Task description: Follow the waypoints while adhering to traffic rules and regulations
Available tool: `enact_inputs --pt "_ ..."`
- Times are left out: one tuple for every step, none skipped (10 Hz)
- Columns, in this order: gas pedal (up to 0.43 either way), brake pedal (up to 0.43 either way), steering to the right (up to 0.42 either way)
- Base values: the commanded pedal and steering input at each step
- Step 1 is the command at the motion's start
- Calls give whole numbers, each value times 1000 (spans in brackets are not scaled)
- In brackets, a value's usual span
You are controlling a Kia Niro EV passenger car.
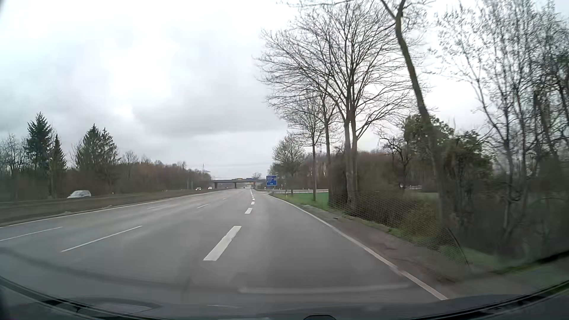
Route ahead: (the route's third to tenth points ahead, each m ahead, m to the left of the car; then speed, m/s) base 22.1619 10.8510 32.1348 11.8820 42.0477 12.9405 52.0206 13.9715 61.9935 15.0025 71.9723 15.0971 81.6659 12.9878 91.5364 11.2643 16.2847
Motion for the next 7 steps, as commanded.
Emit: enact_inputs --pt "0 0 -25" --pt "0 0 -25" --pt "0 0 -25" --pt "0 0 -25" --pt "0 0 -26" --pt "0 0 -26" --pt "0 0 -25"
